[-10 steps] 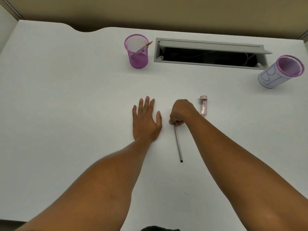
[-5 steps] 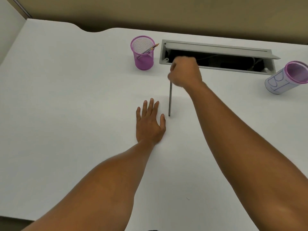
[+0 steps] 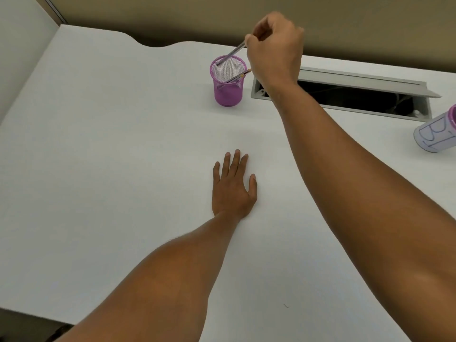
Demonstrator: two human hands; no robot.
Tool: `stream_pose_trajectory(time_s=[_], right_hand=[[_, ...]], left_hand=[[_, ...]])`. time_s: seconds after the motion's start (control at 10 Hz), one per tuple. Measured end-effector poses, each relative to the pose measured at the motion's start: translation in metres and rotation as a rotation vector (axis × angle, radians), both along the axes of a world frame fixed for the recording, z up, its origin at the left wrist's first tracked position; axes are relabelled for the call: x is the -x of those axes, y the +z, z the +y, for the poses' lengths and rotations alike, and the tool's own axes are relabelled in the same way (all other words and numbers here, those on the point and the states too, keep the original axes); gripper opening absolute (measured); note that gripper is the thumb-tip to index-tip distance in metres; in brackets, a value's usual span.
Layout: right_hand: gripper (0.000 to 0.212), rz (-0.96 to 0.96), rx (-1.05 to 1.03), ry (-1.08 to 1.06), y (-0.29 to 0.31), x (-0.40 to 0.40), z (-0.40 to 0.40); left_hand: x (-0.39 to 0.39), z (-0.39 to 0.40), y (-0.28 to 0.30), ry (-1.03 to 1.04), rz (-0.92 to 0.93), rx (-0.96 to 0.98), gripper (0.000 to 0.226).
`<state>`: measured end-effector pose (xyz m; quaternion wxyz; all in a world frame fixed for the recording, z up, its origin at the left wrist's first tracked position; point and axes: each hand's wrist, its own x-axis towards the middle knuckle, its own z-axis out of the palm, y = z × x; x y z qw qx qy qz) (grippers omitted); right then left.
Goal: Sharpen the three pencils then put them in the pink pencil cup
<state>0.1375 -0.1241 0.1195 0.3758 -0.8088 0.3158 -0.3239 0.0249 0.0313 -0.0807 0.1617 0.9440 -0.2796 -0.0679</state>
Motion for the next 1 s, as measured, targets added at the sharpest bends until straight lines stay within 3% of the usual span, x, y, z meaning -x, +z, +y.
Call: stream_pose_trajectory(time_s=[0.2, 0.4, 1.0], right_hand=[[0.008, 0.243, 0.055, 0.044, -0.028, -0.011, 0.004], [0.017, 0.365, 0.138, 0.093, -0.042, -0.015, 0.003], [0.024, 0.288, 0.129, 0.034, -0.06, 0.002, 0.003]], left_hand=[[0.0, 0.0, 0.0, 0.001, 0.01, 0.001, 0.059], [0.0, 0.0, 0.003, -0.002, 0.018, 0.001, 0.059], [-0.001, -0.002, 0.004, -0.01, 0.0, -0.01, 0.059]])
